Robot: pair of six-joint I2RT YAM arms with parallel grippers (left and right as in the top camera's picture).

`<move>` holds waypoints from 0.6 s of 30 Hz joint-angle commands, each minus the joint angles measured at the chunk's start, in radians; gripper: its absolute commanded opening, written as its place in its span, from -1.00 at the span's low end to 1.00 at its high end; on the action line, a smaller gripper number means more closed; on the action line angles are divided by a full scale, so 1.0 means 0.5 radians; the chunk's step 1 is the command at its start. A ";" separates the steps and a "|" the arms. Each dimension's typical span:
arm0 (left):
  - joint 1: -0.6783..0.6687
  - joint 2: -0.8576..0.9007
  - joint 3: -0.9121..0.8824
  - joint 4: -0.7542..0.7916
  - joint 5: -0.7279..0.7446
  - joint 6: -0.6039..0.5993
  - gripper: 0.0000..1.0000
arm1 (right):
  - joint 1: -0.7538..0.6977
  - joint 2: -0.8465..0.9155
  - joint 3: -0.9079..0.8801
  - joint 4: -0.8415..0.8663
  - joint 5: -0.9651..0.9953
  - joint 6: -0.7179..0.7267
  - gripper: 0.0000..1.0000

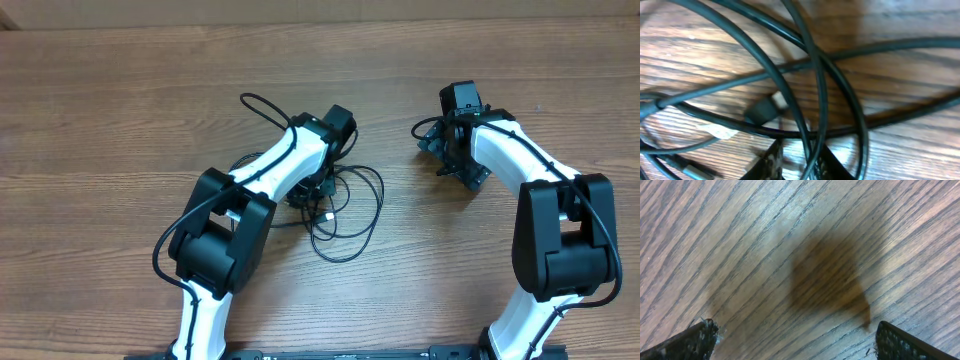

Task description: Untangle cables

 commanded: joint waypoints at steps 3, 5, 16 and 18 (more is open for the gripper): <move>0.071 0.089 -0.028 0.035 0.009 0.082 -0.42 | -0.002 -0.021 -0.009 0.005 0.017 0.005 1.00; 0.087 0.089 -0.029 0.057 0.063 0.166 -0.42 | -0.002 -0.021 -0.009 0.005 0.017 0.005 1.00; 0.275 0.088 0.064 0.091 0.649 0.590 -0.22 | -0.002 -0.021 -0.009 0.005 0.017 0.005 1.00; 0.307 0.089 0.063 0.072 0.671 0.590 -0.22 | -0.002 -0.021 -0.009 0.005 0.017 0.005 1.00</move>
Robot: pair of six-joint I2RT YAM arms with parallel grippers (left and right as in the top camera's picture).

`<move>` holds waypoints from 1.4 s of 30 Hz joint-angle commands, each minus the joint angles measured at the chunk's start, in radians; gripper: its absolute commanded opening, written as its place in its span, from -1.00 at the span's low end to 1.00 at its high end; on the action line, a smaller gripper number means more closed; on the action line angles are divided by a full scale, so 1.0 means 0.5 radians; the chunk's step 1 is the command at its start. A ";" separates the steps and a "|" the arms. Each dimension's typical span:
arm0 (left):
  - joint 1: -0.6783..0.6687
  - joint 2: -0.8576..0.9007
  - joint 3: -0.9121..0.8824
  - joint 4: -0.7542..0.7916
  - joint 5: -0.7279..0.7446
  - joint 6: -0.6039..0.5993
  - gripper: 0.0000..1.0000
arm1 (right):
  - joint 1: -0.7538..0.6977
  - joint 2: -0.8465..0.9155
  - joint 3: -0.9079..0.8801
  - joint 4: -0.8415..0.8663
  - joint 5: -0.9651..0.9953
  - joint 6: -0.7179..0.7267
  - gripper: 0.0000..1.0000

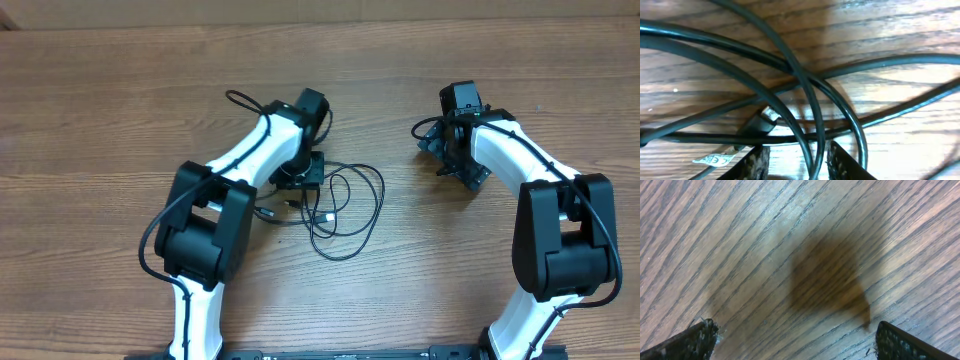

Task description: Untangle cables

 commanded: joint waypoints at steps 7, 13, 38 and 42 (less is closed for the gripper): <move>0.047 0.081 -0.054 0.018 0.193 0.214 -0.24 | -0.002 -0.021 -0.009 0.003 0.017 0.007 1.00; 0.038 0.081 -0.079 0.048 0.175 0.214 -0.23 | -0.002 -0.021 -0.009 0.003 0.017 0.007 1.00; 0.037 0.081 -0.079 0.093 0.154 0.160 -0.07 | -0.002 -0.021 -0.009 0.003 0.017 0.007 1.00; 0.038 0.081 -0.079 0.091 0.154 0.161 -0.06 | -0.002 -0.021 -0.009 0.003 0.017 0.007 1.00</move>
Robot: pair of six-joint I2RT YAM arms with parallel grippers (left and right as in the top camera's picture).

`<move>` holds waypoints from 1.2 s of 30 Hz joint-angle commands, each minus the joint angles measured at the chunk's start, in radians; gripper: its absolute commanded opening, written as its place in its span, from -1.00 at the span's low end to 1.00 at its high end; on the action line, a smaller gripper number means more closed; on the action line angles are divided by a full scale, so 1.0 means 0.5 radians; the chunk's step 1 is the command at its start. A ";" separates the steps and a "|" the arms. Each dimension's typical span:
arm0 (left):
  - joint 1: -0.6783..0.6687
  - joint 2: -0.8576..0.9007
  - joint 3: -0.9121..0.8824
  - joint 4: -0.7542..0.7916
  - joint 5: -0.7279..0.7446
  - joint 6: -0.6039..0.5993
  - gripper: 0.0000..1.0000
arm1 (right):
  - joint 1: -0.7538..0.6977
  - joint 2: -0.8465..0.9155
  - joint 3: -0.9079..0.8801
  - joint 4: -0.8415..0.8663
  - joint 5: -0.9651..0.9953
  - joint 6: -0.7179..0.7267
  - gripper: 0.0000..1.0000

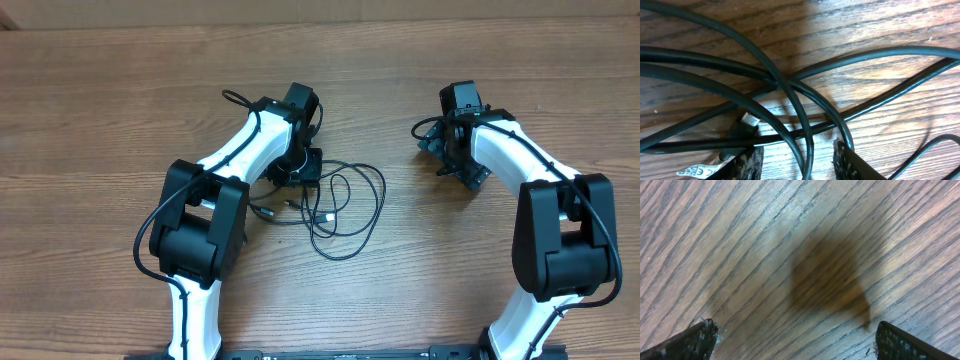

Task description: Untangle cables

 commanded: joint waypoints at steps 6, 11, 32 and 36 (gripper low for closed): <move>-0.015 0.078 -0.072 0.032 -0.021 -0.008 -0.04 | -0.002 -0.021 -0.009 0.003 0.017 0.007 1.00; -0.015 0.078 -0.072 0.031 -0.022 -0.007 -0.02 | -0.002 -0.021 -0.009 0.003 0.017 0.007 1.00; -0.014 0.031 -0.072 0.035 -0.033 -0.106 -0.06 | -0.002 -0.021 -0.009 0.002 0.017 0.007 1.00; -0.013 -0.057 -0.071 0.040 -0.034 -0.119 -0.06 | -0.002 -0.021 -0.009 0.003 0.018 0.007 1.00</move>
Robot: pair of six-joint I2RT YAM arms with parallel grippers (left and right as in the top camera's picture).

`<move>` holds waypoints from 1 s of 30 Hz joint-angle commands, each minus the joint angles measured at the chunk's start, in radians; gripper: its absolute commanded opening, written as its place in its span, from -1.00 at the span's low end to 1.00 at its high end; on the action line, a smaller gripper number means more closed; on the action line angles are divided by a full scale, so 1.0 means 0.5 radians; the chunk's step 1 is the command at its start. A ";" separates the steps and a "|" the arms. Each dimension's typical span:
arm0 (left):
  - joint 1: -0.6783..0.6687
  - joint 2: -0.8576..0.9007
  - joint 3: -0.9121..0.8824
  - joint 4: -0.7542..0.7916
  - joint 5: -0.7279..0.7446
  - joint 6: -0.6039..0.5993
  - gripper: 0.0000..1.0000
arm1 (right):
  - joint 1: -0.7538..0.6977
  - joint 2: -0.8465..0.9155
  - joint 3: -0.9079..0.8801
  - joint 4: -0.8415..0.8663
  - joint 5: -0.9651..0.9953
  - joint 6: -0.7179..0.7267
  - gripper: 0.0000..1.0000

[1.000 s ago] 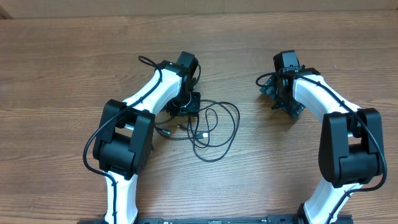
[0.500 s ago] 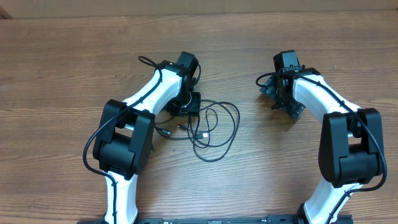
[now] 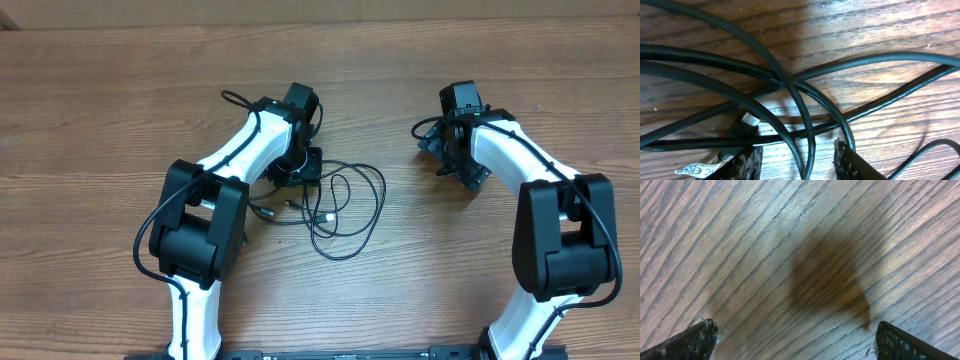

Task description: Untangle cables

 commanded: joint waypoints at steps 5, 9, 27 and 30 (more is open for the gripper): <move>-0.014 -0.123 -0.061 0.006 -0.038 -0.050 -0.04 | -0.002 -0.021 -0.009 0.003 0.018 0.006 1.00; -0.014 -0.127 -0.062 -0.002 -0.040 -0.048 -0.03 | -0.002 -0.021 -0.009 0.003 0.018 0.006 0.99; -0.017 -0.127 -0.062 -0.002 -0.040 -0.043 -0.02 | -0.002 -0.021 -0.009 0.003 0.018 0.006 1.00; -0.017 -0.127 -0.062 0.000 -0.040 -0.043 -0.01 | -0.002 -0.021 -0.009 0.003 0.018 0.006 1.00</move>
